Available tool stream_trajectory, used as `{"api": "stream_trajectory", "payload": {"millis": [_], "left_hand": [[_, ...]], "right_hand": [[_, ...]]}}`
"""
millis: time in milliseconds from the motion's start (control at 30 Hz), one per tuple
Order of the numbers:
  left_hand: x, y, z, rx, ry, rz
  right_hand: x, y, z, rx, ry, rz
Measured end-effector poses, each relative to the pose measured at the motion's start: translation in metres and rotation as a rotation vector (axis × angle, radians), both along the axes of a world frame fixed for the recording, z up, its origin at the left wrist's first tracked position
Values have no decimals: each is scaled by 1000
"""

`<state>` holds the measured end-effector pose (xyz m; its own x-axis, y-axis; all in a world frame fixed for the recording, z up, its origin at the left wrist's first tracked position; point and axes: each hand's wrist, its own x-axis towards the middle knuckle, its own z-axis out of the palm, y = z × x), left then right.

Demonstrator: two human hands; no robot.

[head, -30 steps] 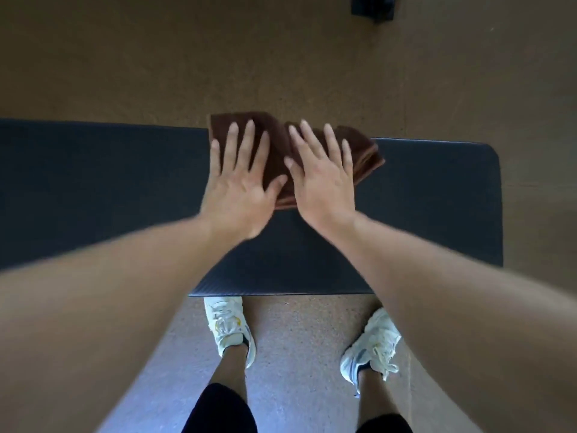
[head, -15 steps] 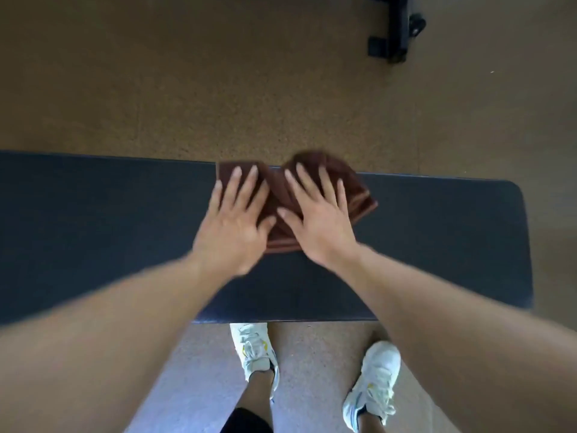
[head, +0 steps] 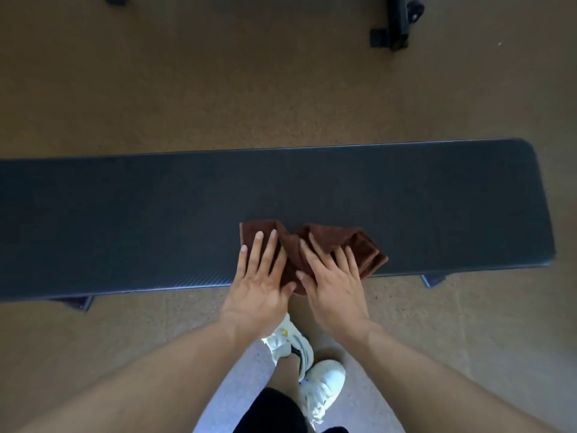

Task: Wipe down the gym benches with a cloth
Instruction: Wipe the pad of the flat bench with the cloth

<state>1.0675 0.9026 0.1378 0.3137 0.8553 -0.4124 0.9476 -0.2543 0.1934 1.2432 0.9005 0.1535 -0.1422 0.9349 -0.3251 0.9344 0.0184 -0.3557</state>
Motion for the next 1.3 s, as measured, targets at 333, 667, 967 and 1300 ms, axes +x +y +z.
{"api": "stream_trajectory", "payload": {"millis": [333, 667, 967, 1300], "left_hand": [[3, -7, -2, 87, -71, 41], [-122, 96, 15, 6, 18, 79], [-194, 138, 9, -24, -43, -95], [-244, 39, 14, -30, -125, -40]], "right_hand": [[-4, -4, -10, -39, -46, 16], [-126, 110, -6, -68, 0, 68], [-189, 124, -8, -19, 75, -54], [-219, 57, 11, -134, 8, 145]]}}
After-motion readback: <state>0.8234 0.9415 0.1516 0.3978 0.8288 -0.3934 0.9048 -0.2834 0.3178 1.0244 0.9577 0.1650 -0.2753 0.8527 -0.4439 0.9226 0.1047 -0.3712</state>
